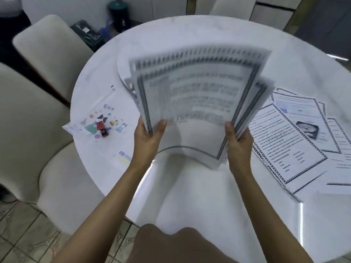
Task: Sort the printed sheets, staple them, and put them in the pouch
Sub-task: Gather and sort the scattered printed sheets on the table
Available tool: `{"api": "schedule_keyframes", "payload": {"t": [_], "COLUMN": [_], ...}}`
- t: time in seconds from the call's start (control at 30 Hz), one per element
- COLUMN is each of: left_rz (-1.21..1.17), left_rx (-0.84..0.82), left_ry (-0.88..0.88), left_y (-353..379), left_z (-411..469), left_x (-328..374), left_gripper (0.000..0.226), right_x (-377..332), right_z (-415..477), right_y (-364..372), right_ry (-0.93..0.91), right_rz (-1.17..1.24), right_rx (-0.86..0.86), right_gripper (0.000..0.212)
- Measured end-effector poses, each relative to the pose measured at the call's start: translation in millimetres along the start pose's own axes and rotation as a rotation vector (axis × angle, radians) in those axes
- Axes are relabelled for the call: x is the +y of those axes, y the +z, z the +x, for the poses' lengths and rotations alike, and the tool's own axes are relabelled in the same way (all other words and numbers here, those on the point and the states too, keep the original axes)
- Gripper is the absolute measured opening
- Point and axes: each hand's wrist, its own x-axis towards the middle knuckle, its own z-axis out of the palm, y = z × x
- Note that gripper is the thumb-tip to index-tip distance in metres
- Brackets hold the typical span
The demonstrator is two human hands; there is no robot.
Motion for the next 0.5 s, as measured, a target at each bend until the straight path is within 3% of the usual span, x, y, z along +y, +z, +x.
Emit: {"api": "schedule_keyframes", "payload": {"t": [0.1,0.3,0.5], "left_rz": [0.072,0.011,-0.063], "left_rx": [-0.055,-0.075,-0.096], "left_ry": [-0.121,-0.127,-0.035], "left_y": [-8.3,-4.2,-9.2], "left_z": [-9.9,-7.0,1.1], "left_x": [-28.9,-26.0,-9.0], "left_gripper": [0.036,0.024,0.044], "right_x": [20.2,17.6,11.8], "right_z": [-10.6,-7.6,0.3], "right_y": [-3.8,1.2,-9.3], "right_ry": [0.098,0.073,-0.005], "right_rz": [0.010,0.068,0.071], "right_rx": [-0.060,-0.051,-0.061], "right_gripper": [0.018,0.025,0.011]}}
